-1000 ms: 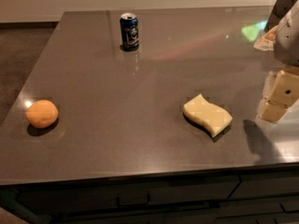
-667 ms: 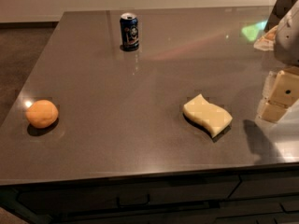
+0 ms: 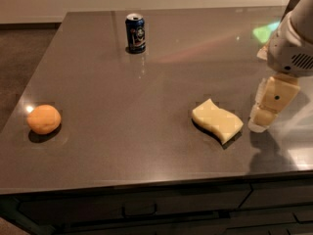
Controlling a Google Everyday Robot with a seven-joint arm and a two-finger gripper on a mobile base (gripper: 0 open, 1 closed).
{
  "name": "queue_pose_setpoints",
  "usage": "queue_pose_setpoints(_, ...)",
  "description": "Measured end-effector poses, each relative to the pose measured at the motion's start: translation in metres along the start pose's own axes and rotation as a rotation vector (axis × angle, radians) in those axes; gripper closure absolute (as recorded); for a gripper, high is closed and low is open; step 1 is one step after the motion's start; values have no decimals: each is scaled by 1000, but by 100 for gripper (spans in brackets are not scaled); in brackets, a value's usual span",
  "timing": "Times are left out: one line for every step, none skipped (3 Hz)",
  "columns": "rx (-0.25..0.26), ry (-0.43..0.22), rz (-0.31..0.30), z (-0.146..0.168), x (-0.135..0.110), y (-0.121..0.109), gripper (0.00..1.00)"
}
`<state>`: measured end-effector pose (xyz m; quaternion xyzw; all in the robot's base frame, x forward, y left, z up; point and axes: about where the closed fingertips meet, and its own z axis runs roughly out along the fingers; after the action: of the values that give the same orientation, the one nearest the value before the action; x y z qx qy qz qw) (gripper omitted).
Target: Move sponge near pepsi can
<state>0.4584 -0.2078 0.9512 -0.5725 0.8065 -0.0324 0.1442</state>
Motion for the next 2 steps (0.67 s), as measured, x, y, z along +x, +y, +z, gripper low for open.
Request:
queue_pose_setpoints(-17,29,71,34,-4,-2,0)
queue_pose_setpoints(-34,53,112,55,-4,-1,0)
